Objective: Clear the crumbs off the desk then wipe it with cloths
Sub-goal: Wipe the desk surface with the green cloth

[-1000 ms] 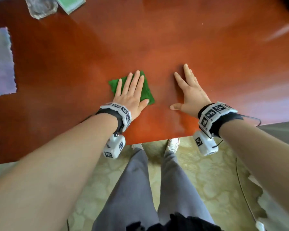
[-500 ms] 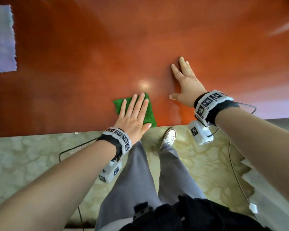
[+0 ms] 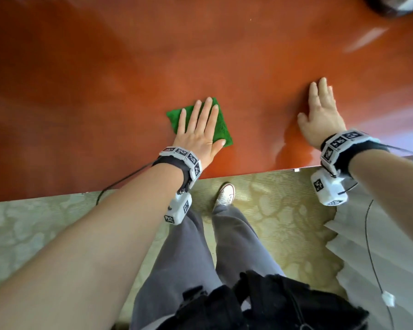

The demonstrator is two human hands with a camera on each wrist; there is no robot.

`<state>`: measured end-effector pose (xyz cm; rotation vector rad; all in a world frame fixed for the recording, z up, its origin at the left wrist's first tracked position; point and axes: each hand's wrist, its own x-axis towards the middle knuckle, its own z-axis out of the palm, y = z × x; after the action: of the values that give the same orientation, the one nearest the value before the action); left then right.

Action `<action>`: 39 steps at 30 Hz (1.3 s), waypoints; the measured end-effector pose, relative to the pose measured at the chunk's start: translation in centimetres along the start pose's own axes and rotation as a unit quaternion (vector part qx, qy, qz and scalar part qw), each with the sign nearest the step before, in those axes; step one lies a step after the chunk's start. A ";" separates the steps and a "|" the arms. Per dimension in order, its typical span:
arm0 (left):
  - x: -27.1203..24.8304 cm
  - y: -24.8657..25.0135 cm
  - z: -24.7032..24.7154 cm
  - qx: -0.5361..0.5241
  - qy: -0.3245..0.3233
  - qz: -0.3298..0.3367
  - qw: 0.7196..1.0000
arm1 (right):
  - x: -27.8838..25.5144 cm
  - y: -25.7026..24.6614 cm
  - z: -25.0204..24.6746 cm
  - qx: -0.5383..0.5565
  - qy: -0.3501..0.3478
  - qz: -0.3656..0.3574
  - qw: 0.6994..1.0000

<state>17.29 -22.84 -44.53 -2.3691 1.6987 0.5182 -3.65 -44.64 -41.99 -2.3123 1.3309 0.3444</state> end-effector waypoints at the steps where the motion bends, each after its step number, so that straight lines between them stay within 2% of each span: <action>1: -0.2 0.2 0.0 -0.001 -0.002 -0.006 1.000 | 0.0 0.0 0.1 0.000 -0.005 -0.005 1.000; 5: -2.5 2.3 0.6 0.015 -0.026 0.020 0.999 | 0.2 -0.2 -0.1 0.007 -0.014 -0.001 1.000; 9: -3.4 3.7 0.7 0.015 -0.061 0.016 0.998 | 0.1 0.7 -0.4 0.018 -0.022 -0.016 0.999; 14: 3.6 2.7 -1.8 0.025 -0.036 0.027 0.999 | 0.2 1.8 -1.1 0.029 -0.045 -0.033 0.998; 17: 8.7 3.5 -3.6 0.012 -0.017 0.006 1.000 | 0.0 2.2 -1.1 0.020 -0.042 -0.050 0.998; 19: 10.0 4.4 -3.8 0.027 -0.006 0.020 0.999 | 0.1 2.5 -0.8 0.006 -0.037 -0.060 0.998; 21: 8.8 5.7 -3.4 0.052 0.002 0.063 0.997 | 0.1 2.5 -0.6 0.003 -0.036 -0.065 0.997; 24: 3.9 8.7 -1.3 0.086 0.002 0.141 0.986 | 0.1 2.4 -0.4 -0.002 -0.029 -0.066 0.997; 27: -0.2 11.4 -0.1 0.081 -0.035 0.159 0.983 | -0.1 2.1 -0.2 -0.007 -0.016 -0.063 0.998; 32: 1.0 9.9 -0.8 0.088 -0.054 0.186 0.977 | -0.1 1.9 -0.3 -0.016 -0.029 -0.060 0.998; 34: 3.6 7.4 -1.7 0.064 -0.040 0.140 0.987 | 0.0 2.1 -0.6 -0.022 -0.034 -0.062 0.997; 37: 7.5 3.1 -3.6 0.011 -0.025 0.013 1.000 | 0.1 2.1 -0.8 -0.027 -0.045 -0.057 0.997; 39: 8.1 1.7 -3.7 -0.005 -0.019 -0.023 1.000 | 0.1 1.8 -0.9 -0.036 -0.040 -0.047 0.997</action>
<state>18.70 -31.84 -44.08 -2.3849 1.6244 0.5615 -5.12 -45.96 -41.72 -2.3839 1.1849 0.4562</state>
